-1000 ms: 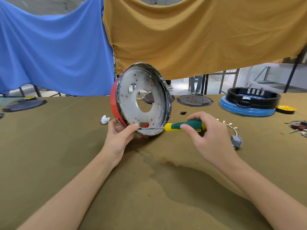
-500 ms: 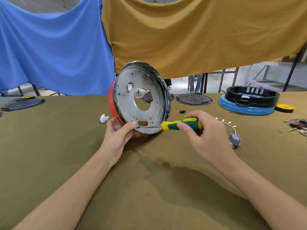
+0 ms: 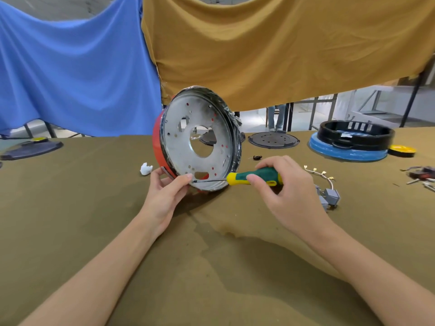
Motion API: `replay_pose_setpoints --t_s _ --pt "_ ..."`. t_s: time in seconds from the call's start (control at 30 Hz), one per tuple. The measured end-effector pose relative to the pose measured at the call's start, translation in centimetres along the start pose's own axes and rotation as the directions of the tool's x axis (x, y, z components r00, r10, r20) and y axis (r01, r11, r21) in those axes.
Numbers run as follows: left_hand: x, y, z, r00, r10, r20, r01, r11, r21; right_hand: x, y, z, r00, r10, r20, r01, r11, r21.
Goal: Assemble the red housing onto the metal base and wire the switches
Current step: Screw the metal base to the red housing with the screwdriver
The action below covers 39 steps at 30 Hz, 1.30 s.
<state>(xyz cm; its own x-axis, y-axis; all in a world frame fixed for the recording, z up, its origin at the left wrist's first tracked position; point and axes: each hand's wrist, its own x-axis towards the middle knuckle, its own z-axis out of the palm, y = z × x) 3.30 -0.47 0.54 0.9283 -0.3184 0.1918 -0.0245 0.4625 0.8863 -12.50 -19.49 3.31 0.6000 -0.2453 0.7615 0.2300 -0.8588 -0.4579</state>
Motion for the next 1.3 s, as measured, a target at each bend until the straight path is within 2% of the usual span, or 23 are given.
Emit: replay_pose_setpoints --t_s 0.17,0.27,0.37,0.43,0.63,0.8,0.97,1.07,1.2,1.3 --pt "-0.1 -0.1 0.0 1.000 0.012 0.018 -0.013 0.998 0.063 -0.4 -0.4 0.4 0.998 0.042 -0.048 -0.050 0.984 -0.172" --pt "-0.1 -0.1 0.0 1.000 0.008 0.013 -0.008 0.999 0.041 -0.4 -0.3 0.1 0.993 0.114 0.013 -0.113 0.991 -0.078" --pt "0.0 0.0 -0.1 1.000 -0.010 -0.012 0.010 1.000 -0.008 -0.2 -0.3 -0.3 0.989 0.064 0.136 -0.078 0.992 0.098" --pt "0.1 0.0 -0.2 1.000 -0.025 -0.019 0.024 0.999 -0.034 -0.2 -0.4 -0.3 0.985 -0.002 0.171 -0.023 0.990 0.142" --pt "0.1 0.1 -0.3 0.999 -0.054 0.001 0.054 0.998 -0.040 -0.2 -0.9 0.0 0.999 -0.009 0.034 0.010 0.999 -0.045" --pt "0.0 0.0 -0.2 1.000 -0.010 0.028 0.009 1.000 0.023 -0.5 -1.3 0.5 0.998 0.054 0.043 -0.045 0.984 -0.172" --pt "-0.2 0.0 -0.1 0.999 -0.003 0.036 0.001 0.997 0.074 -0.5 -1.1 0.4 0.983 0.184 -0.022 -0.185 0.973 -0.137" --pt "-0.1 0.0 -0.1 0.999 -0.012 0.034 0.010 0.998 0.057 -0.6 -0.9 0.5 0.974 0.225 0.002 -0.223 0.966 -0.128" --pt "0.1 0.0 -0.3 0.999 -0.038 0.006 0.039 0.999 -0.029 -0.5 -1.1 0.1 0.980 0.151 0.131 -0.160 0.985 0.063" --pt "0.3 0.0 -0.4 0.999 -0.052 0.002 0.052 0.996 -0.069 -0.3 -1.4 0.0 0.983 0.082 0.162 -0.097 0.991 0.088"
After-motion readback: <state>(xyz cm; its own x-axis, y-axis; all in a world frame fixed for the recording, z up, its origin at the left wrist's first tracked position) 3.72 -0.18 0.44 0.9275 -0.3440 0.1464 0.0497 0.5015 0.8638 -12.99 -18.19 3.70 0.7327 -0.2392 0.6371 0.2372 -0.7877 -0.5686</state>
